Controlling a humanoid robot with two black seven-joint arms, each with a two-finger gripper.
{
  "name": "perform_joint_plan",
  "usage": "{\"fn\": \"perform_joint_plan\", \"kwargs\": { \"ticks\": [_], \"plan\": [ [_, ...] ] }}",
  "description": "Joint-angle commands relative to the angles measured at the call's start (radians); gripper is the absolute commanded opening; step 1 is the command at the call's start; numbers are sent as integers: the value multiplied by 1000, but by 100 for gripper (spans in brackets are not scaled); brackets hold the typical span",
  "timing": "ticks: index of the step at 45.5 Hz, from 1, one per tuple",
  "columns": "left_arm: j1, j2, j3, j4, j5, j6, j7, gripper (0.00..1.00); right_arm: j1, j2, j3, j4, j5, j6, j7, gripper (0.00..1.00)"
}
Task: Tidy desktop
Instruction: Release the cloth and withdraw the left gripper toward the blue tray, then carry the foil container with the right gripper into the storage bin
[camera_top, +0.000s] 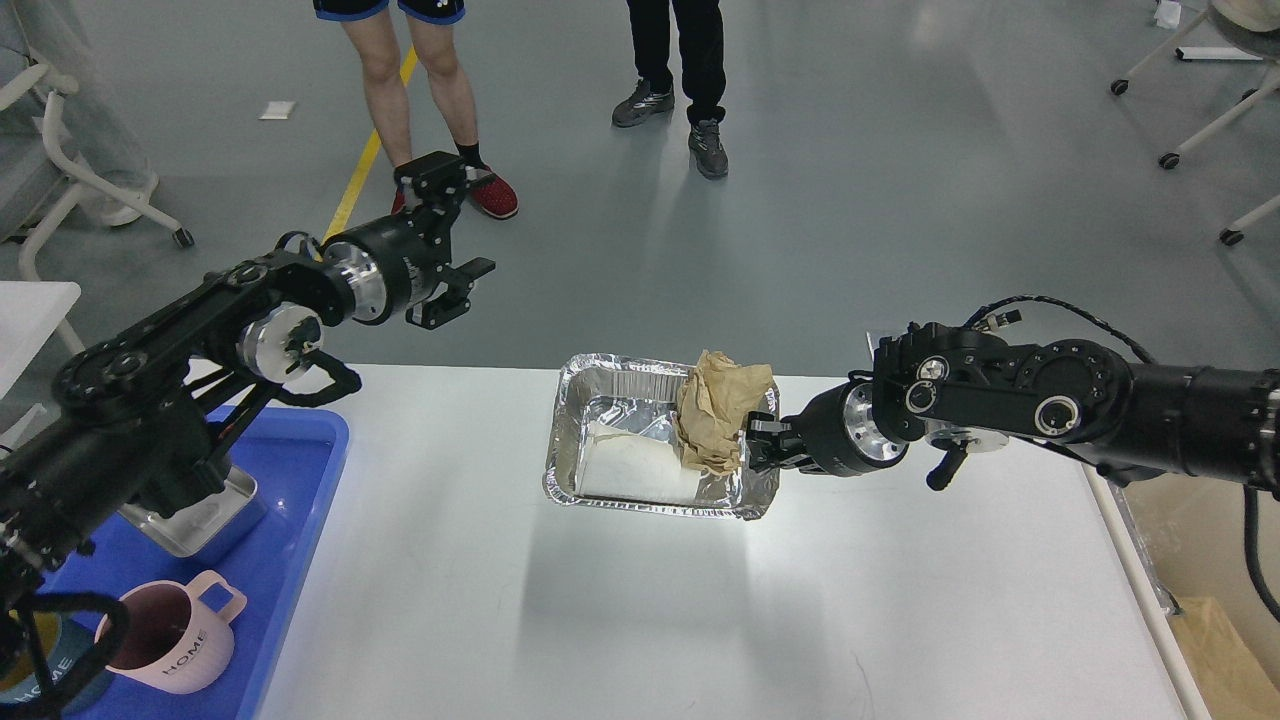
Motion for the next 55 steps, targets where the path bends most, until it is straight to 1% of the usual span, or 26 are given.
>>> {"fn": "perform_joint_plan", "kwargs": {
  "ticks": [1,6,13,16,19,26,31,35,41,47,55],
  "plan": [
    [134,-25,-173,-21,0,-8,-57,98,0,3,-1,-1,0,-5,0,0],
    [208,-45,-259,-21,-2,-37,-116,98,0,1,-1,0,0,-6,-1,0],
    [306,-88,-434,-17,-24,-59,-159,98,0,0,-1,-1,2,-6,0,0],
    [337,-107,-501,-16,-37,-80,-165,98,0,0,1,0,0,-6,0,0],
    [367,-125,-540,-5,-37,-106,-165,98,0,0,-1,-1,2,-6,-1,0],
    [404,-147,-544,-5,-37,-112,-163,98,0,-3,1,0,2,-6,-1,0],
    [406,-150,-543,-5,-37,-112,-162,98,0,-19,2,-1,0,-8,-1,0],
    [406,-148,-535,-5,-37,-111,-157,98,-6,-85,8,0,0,-8,-1,0],
    [409,-148,-531,-5,-37,-111,-154,98,-38,-226,28,2,0,-1,0,0],
    [410,-156,-521,-5,-37,-111,-154,98,-123,-387,119,3,0,8,0,0],
    [410,-162,-517,-5,-37,-111,-153,98,-238,-563,223,0,2,6,0,0]
  ]
}}
